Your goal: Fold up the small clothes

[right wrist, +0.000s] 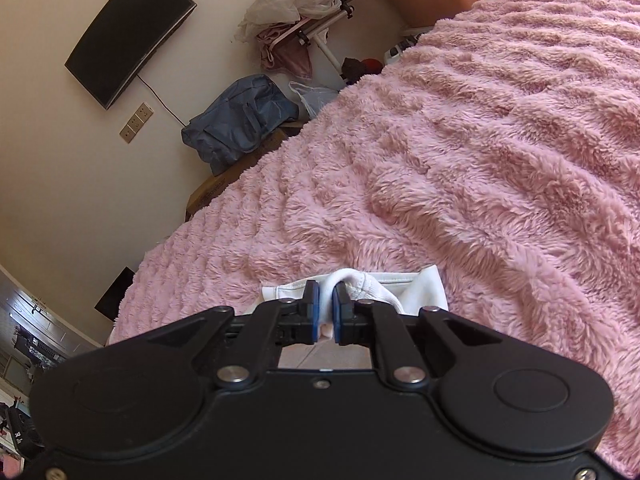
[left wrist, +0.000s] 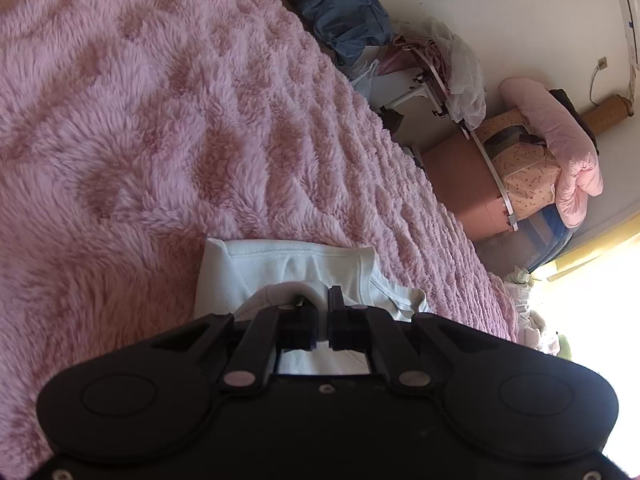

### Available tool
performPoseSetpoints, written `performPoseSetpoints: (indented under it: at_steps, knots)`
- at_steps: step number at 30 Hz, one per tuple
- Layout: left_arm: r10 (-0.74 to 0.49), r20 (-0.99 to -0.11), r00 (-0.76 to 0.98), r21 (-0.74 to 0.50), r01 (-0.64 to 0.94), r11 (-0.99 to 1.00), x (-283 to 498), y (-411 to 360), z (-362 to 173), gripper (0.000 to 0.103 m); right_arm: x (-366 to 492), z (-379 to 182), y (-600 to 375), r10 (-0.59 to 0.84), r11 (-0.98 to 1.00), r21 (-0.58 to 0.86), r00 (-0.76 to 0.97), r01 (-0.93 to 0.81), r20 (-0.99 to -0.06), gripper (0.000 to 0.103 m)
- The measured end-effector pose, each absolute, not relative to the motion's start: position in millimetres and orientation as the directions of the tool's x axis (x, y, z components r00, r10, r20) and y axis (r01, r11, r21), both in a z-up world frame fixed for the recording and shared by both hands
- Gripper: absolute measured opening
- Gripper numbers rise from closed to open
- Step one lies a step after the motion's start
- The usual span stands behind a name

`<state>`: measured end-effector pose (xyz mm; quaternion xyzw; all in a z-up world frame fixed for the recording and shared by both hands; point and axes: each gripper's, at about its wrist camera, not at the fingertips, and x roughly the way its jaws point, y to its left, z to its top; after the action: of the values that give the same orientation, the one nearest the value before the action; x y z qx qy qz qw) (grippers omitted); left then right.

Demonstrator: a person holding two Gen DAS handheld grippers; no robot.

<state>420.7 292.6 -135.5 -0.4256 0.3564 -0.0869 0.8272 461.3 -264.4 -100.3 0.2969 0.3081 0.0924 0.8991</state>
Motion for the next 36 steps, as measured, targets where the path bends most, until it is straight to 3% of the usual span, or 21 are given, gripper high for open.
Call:
performPoseSetpoints:
  at_steps: [9, 12, 14, 15, 16, 19, 20, 24, 29, 33, 36]
  knots:
    - [-0.426, -0.552, 0.717, -0.752, -0.209, 0.625, 442.9, 295.7, -170.4, 0.002, 492.5, -131.1, -256.9, 0.315, 0.813, 0.577, 0.777, 0.075, -0.545, 0.008]
    - [-0.415, -0.561, 0.716, -0.742, -0.214, 0.635, 444.0, 294.9, -171.9, 0.006, 499.3, -136.7, -255.6, 0.308, 0.807, 0.582, 0.773, 0.095, -0.554, 0.008]
    - [-0.406, -0.546, 0.733, -0.753, -0.218, 0.621, 442.0, 298.9, -169.6, 0.014, 505.9, -144.7, -256.1, 0.313, 0.793, 0.597, 0.763, 0.117, -0.565, 0.008]
    - [-0.394, -0.538, 0.745, -0.754, -0.217, 0.619, 440.2, 300.8, -166.6, 0.029, 507.1, -147.3, -257.4, 0.314, 0.785, 0.606, 0.76, 0.13, -0.569, 0.009]
    - [-0.376, -0.524, 0.765, -0.753, -0.21, 0.623, 435.0, 304.5, -159.0, 0.034, 507.1, -150.6, -261.0, 0.315, 0.76, 0.63, 0.758, 0.159, -0.571, 0.012]
    - [-0.344, -0.514, 0.786, -0.73, -0.19, 0.656, 422.2, 314.2, -138.1, 0.036, 497.7, -146.8, -273.1, 0.337, 0.688, 0.705, 0.784, 0.173, -0.521, 0.026]
    - [-0.353, -0.505, 0.788, -0.728, -0.169, 0.664, 415.8, 316.9, -132.0, 0.036, 493.4, -140.4, -274.0, 0.327, 0.711, 0.686, 0.792, 0.154, -0.517, 0.031]
    - [-0.374, -0.492, 0.786, -0.68, -0.079, 0.729, 372.0, 315.9, -112.0, 0.037, 467.1, -115.7, -276.6, 0.335, 0.82, 0.572, 0.787, 0.029, -0.519, 0.031]
    - [-0.382, -0.552, 0.741, -0.544, 0.026, 0.838, 291.3, 292.3, -112.8, 0.038, 405.4, -103.4, -282.5, 0.365, 0.888, 0.447, 0.749, -0.102, -0.554, 0.031]
    - [-0.396, -0.62, 0.677, -0.472, 0.081, 0.878, 246.9, 272.2, -133.3, 0.038, 353.8, -101.9, -279.5, 0.355, 0.931, 0.291, 0.717, -0.218, -0.599, 0.048]
    - [-0.423, -0.639, 0.642, -0.498, 0.073, 0.864, 228.1, 267.0, -154.3, 0.038, 323.3, -109.8, -278.9, 0.359, 0.932, 0.207, 0.677, -0.298, -0.643, 0.048]
